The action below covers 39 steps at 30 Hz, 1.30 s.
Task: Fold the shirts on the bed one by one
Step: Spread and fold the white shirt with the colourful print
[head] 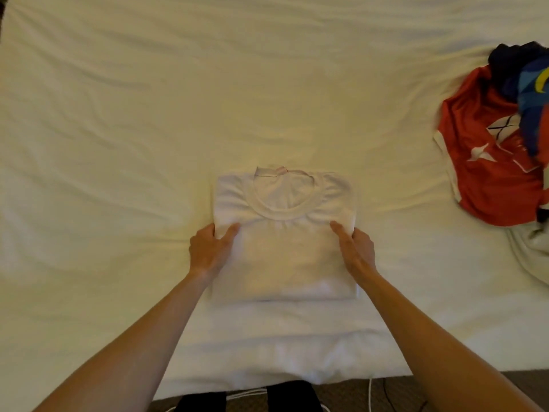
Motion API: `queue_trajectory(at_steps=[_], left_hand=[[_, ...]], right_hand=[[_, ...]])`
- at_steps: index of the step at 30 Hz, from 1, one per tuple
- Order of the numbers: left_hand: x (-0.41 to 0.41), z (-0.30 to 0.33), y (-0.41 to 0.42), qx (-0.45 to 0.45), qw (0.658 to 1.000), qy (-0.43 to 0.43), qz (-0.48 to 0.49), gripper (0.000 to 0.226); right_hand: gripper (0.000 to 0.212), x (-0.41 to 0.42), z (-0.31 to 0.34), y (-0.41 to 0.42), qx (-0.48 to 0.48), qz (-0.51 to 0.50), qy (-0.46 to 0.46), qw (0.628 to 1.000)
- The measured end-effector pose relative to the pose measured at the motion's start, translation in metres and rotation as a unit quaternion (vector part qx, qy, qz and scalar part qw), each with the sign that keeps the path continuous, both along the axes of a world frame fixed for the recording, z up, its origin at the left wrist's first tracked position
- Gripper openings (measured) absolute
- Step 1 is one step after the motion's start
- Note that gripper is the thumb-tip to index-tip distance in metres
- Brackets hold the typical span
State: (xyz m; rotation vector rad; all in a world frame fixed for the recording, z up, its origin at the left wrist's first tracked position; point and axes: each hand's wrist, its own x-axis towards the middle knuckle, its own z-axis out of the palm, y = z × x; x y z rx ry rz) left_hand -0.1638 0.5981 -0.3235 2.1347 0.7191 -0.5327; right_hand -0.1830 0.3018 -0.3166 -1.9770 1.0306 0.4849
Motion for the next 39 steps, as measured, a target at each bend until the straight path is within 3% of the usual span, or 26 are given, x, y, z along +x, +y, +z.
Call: queue_trajectory(at_steps=[3, 10, 14, 20, 28, 33, 39], left_hand=[[-0.004, -0.006, 0.003, -0.043, 0.998, -0.038, -0.01, 0.029], [0.014, 0.038, 0.003, -0.003, 0.994, -0.095, -0.052, 0.024], [0.065, 0.145, 0.009, 0.005, 0.985, -0.159, -0.071, 0.025], [0.143, 0.379, 0.021, 0.026, 0.958, -0.273, -0.082, 0.04], [0.173, 0.652, 0.038, 0.048, 0.92, -0.386, -0.057, 0.051], [0.15, 0.747, 0.068, 0.048, 0.9, -0.431, -0.047, 0.052], [0.101, 0.791, 0.137, 0.026, 0.888, -0.457, -0.033, 0.051]], right_hand=[[0.046, -0.001, -0.007, -0.003, 0.054, -0.004, -0.022, 0.998], [0.041, 0.009, 0.04, 0.006, -0.021, 0.069, -0.092, 0.993], [0.038, 0.052, 0.143, 0.006, -0.035, 0.096, -0.162, 0.982], [0.038, 0.138, 0.369, 0.011, -0.036, 0.12, -0.289, 0.949], [0.052, 0.184, 0.642, 0.024, -0.075, 0.136, -0.432, 0.888], [0.044, 0.172, 0.732, 0.05, -0.077, 0.142, -0.481, 0.862], [0.038, 0.138, 0.788, 0.113, -0.061, 0.184, -0.513, 0.836]])
